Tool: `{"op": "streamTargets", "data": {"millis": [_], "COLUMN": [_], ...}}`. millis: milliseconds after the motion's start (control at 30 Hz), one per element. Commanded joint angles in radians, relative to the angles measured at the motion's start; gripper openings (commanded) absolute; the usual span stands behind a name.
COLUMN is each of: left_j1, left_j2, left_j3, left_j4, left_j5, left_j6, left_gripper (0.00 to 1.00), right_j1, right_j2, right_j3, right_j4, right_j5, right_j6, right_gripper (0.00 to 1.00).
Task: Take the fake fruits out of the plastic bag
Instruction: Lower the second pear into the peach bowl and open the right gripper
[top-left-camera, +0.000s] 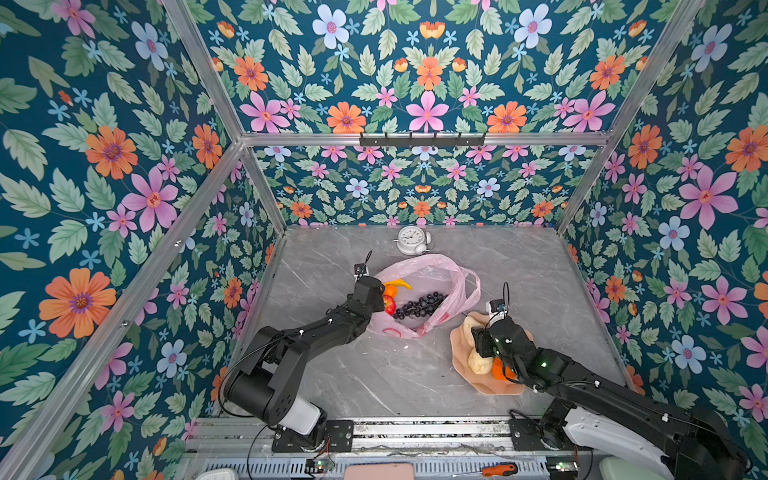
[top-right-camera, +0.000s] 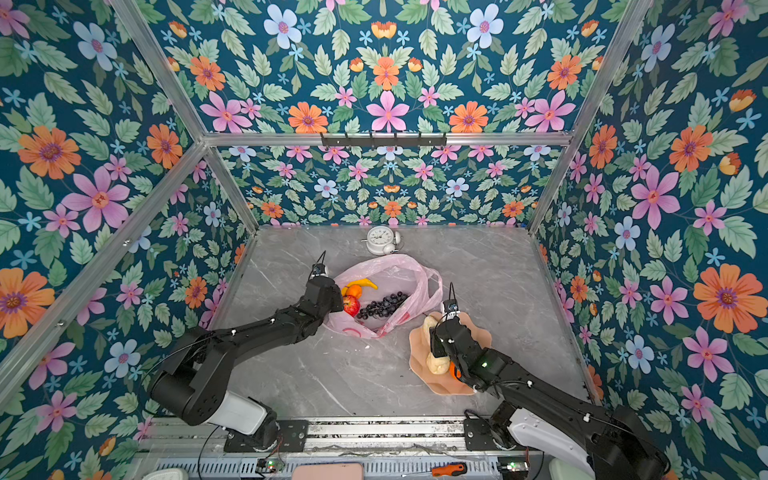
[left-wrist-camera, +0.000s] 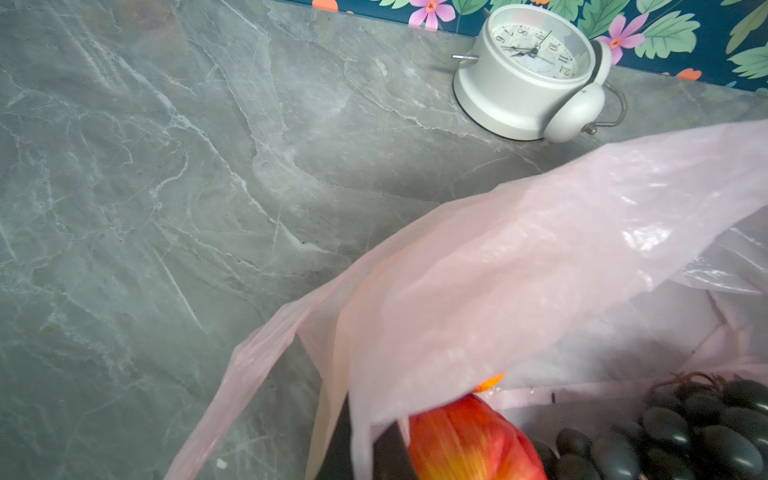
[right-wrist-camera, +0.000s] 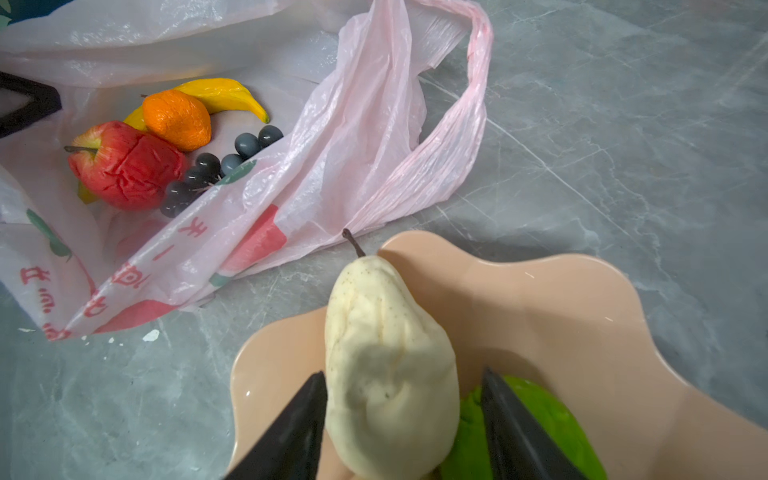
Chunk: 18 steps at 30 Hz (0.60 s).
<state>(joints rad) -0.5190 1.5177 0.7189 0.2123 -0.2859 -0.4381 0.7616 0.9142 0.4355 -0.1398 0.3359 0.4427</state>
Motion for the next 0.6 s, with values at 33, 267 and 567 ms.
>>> {"op": "streamTargets", "data": {"millis": [33, 267, 567], "left_j1": [0.0, 0.0, 0.001], "left_j2": [0.002, 0.006, 0.001], "left_j3": [0.008, 0.01, 0.009], "left_j4": [0.007, 0.007, 0.007], "left_j5": [-0.001, 0.001, -0.002], "left_j6": [0.005, 0.004, 0.006], "left_gripper": [0.09, 0.09, 0.09], "right_j1": [0.0, 0.001, 0.001], "right_j2": [-0.03, 0.039, 0.105], "right_j3": [0.011, 0.036, 0.069], "right_j4": [-0.123, -0.117, -0.191], "right_j5": [-0.011, -0.021, 0.023], "right_j6": [0.049, 0.064, 0.13], "right_gripper": [0.59, 0.62, 0.59]}}
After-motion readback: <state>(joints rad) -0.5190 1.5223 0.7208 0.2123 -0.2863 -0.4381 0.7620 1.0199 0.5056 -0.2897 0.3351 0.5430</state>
